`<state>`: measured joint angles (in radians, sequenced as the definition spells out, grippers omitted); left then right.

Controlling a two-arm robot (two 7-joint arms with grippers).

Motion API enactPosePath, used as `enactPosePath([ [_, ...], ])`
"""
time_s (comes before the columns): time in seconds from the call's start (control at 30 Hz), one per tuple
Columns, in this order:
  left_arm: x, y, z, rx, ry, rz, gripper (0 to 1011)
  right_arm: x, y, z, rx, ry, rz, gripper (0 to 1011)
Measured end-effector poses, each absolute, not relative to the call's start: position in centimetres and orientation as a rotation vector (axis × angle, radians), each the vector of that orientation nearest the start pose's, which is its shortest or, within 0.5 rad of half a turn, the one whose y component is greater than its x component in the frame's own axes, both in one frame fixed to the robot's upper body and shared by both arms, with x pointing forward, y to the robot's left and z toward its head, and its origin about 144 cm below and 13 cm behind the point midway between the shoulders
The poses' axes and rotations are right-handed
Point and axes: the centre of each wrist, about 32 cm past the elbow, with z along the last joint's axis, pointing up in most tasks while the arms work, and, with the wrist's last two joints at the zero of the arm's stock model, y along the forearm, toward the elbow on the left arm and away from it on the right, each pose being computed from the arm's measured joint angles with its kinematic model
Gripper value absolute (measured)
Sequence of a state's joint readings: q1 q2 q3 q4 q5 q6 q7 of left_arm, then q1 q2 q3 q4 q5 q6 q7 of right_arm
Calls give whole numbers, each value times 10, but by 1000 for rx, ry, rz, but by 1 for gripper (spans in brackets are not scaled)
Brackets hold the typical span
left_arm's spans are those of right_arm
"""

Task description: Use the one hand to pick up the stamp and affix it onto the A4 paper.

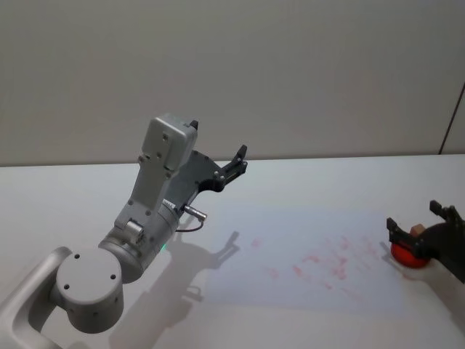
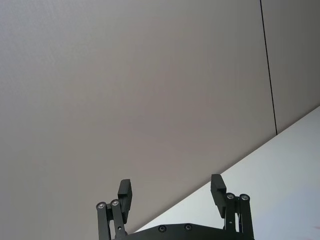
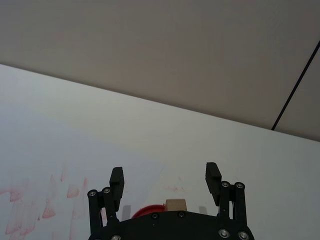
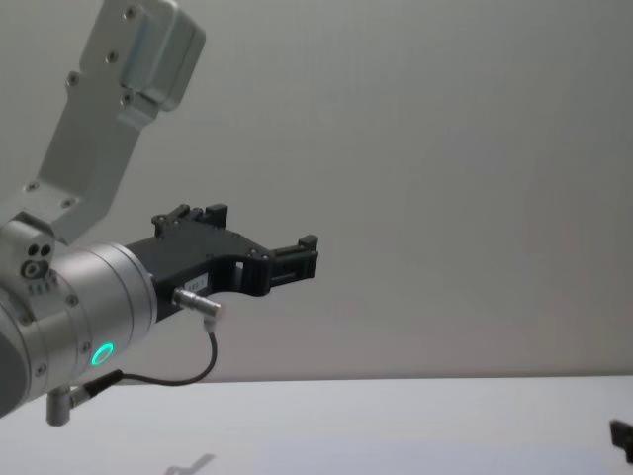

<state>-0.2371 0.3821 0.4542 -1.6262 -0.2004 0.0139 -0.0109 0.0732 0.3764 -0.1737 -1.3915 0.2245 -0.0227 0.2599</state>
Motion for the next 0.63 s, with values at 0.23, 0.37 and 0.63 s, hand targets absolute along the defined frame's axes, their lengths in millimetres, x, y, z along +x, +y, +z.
enactPosePath([
  [0.23, 492, 198, 1204, 61, -268, 1124, 1001, 477, -296, 1126, -167, -15, -1209, 1001],
  [0.37, 492, 198, 1204, 61, -268, 1124, 1001, 478, -291, 1132, -141, -19, -1220, 1001],
  [0.63, 492, 198, 1204, 61, -268, 1124, 1001, 479, -284, 1141, -107, -22, -1237, 1001],
])
